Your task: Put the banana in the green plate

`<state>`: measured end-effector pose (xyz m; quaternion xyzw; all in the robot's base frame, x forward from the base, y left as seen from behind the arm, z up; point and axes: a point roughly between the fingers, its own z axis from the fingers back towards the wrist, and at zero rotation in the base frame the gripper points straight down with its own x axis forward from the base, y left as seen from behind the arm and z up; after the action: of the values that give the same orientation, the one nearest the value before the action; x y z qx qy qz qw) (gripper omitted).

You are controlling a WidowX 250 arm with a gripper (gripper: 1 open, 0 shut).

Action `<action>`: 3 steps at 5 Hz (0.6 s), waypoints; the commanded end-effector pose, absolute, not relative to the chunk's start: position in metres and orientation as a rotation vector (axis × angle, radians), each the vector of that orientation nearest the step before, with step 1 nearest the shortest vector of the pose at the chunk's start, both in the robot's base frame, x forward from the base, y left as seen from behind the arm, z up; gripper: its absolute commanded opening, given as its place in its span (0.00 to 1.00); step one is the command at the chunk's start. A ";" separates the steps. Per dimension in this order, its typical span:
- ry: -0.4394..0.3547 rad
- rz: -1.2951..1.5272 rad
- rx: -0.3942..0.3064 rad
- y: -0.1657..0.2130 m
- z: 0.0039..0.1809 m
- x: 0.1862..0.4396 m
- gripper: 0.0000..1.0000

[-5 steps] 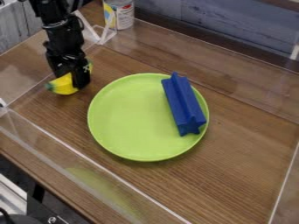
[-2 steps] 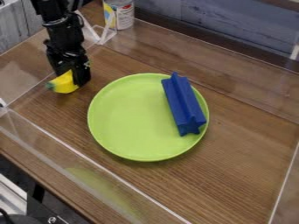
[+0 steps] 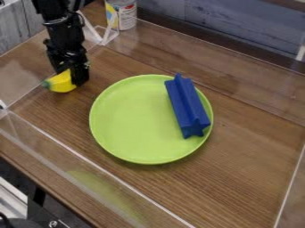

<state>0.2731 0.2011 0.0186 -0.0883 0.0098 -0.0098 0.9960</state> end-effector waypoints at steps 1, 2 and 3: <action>0.023 -0.012 -0.182 0.202 0.019 0.271 0.00; 0.011 -0.020 -0.182 0.195 0.029 0.275 0.00; -0.001 -0.029 -0.182 0.188 0.040 0.280 0.00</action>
<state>0.2745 0.1856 0.0250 -0.1051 0.0173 -0.0102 0.9943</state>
